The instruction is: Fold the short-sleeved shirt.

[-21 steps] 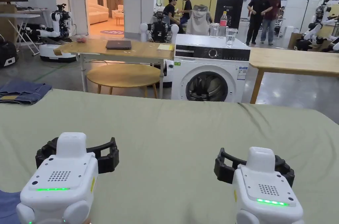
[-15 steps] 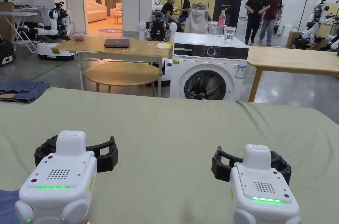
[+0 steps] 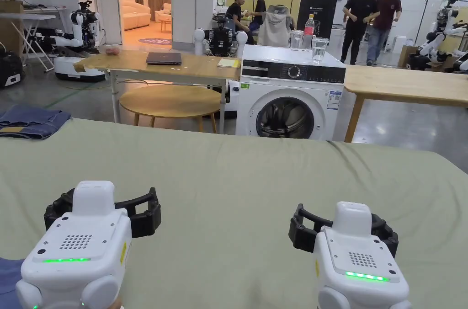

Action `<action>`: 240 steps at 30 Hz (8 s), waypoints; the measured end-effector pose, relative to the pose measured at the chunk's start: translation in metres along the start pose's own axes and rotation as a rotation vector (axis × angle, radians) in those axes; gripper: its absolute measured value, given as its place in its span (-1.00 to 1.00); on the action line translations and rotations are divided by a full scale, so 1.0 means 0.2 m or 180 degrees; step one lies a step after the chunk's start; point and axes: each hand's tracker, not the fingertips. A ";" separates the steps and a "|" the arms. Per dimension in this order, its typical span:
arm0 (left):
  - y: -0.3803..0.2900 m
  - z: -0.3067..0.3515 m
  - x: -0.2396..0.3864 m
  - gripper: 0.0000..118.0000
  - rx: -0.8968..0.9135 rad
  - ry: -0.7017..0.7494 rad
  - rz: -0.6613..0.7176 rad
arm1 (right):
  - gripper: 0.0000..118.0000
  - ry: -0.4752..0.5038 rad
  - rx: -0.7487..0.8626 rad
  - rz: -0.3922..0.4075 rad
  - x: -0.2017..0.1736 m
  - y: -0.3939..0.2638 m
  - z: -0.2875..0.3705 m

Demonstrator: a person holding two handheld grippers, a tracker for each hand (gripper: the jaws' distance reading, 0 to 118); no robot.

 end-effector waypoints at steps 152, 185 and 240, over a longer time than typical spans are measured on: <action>-0.52 -0.05 -0.84 0.09 -0.3133 0.0629 0.0152 | -1.00 0.1345 -0.0369 0.0593 -0.78 -0.07 0.11; 0.80 -0.15 0.00 -1.00 -0.1155 -0.1198 0.0477 | -1.00 0.0515 -0.0108 0.0266 0.01 0.23 0.16; 0.04 -0.34 -0.36 -1.00 -0.2316 -0.0452 0.0458 | -1.00 0.0568 -0.0309 0.0227 0.02 0.18 0.17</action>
